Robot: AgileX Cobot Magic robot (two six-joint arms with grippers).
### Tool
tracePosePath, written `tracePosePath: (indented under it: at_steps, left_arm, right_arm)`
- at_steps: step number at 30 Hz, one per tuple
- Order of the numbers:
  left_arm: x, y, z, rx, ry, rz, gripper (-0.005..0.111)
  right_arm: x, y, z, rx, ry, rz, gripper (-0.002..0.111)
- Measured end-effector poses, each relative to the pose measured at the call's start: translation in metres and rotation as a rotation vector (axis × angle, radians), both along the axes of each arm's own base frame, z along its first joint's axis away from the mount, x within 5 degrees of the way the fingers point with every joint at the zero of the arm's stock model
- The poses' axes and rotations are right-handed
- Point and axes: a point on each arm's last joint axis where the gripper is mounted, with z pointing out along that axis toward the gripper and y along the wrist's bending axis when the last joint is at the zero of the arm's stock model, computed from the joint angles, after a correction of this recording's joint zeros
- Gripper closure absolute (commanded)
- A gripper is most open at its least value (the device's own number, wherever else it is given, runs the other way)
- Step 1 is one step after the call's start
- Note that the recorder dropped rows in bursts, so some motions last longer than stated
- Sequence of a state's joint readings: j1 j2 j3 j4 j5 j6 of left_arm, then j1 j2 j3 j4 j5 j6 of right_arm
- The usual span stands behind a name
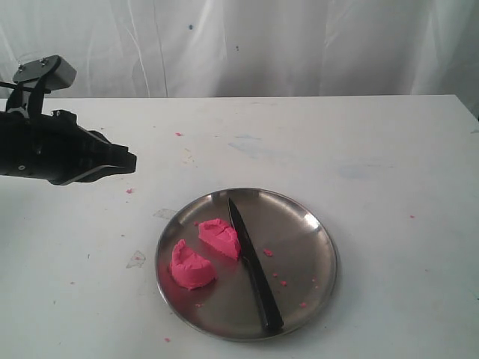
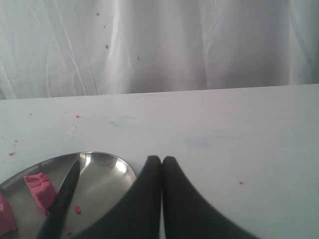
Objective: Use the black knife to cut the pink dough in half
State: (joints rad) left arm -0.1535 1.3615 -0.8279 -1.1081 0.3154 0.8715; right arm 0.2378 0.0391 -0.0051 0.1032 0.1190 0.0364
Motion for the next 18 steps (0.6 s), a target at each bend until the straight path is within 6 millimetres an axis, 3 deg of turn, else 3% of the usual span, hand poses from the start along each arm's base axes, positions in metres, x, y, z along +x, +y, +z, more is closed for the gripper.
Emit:
tracePosePath:
  at_steps: [12, 14, 18]
  left_arm:
    - [-0.006, 0.003, -0.002, 0.036, -0.012, 0.002, 0.107]
    - [-0.01, 0.005, 0.002, 0.061, -0.038, -0.006, 0.107]
    - [-0.027, 0.009, 0.03, 0.067, -0.159, 0.001, 0.107]
  right_arm:
    - [0.0, 0.0, 0.0, 0.0, 0.002, 0.0, 0.108]
    - [0.0, 0.0, 0.0, 0.0, 0.0, 0.0, 0.108]
    - [-0.002, 0.0, 0.001, 0.005, -0.022, 0.0, 0.108]
